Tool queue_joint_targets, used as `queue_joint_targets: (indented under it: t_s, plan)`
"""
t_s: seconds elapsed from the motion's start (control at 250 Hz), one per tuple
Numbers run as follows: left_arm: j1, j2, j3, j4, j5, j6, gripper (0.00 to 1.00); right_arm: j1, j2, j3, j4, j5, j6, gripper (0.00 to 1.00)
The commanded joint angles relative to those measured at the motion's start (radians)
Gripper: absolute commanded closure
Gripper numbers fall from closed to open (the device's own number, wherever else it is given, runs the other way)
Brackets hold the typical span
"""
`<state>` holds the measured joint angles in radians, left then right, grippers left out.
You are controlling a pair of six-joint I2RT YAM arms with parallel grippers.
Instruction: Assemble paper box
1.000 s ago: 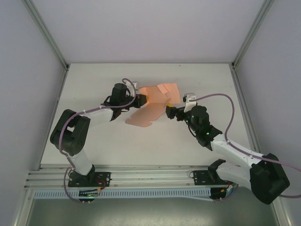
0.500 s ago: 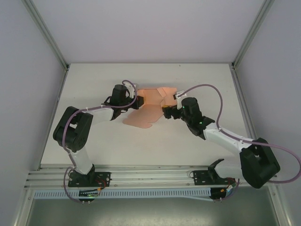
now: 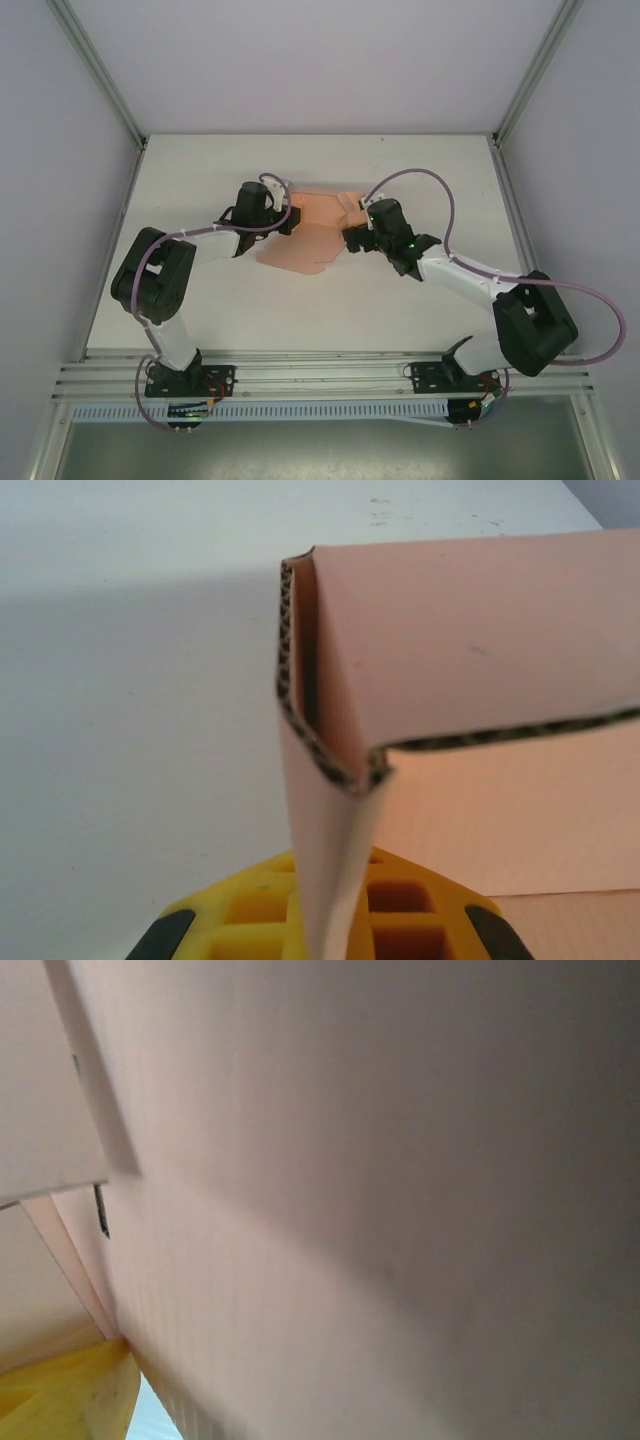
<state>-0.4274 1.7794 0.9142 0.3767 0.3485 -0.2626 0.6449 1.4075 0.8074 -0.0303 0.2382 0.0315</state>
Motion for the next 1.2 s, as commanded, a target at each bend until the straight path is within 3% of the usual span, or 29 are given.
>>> queue_joint_targets:
  t_s: [0.0, 0.164, 0.388, 0.632, 0.779, 1.195]
  plan:
    - [-0.061, -0.064, -0.007, 0.067, 0.122, 0.079, 1.0, 0.02, 0.046, 0.053, -0.043, 0.101, 0.033, 0.01]
    - [-0.074, -0.091, -0.011, 0.075, 0.118, 0.102, 1.0, 0.073, 0.102, 0.107, -0.075, 0.193, 0.013, 0.01]
    - [-0.076, -0.109, -0.038, 0.133, 0.17, 0.085, 1.0, 0.081, 0.108, 0.097, -0.012, 0.196, 0.002, 0.01]
    - [-0.077, -0.112, -0.035, 0.094, 0.04, 0.047, 1.0, 0.081, 0.048, 0.07, 0.017, 0.198, 0.004, 0.01]
    - [-0.076, -0.097, -0.027, 0.071, -0.053, -0.016, 1.0, 0.079, -0.064, 0.02, 0.009, 0.209, 0.017, 0.01]
    - [-0.073, -0.079, -0.03, 0.096, -0.062, -0.06, 1.0, -0.039, -0.555, -0.176, -0.065, 0.131, 0.091, 0.01]
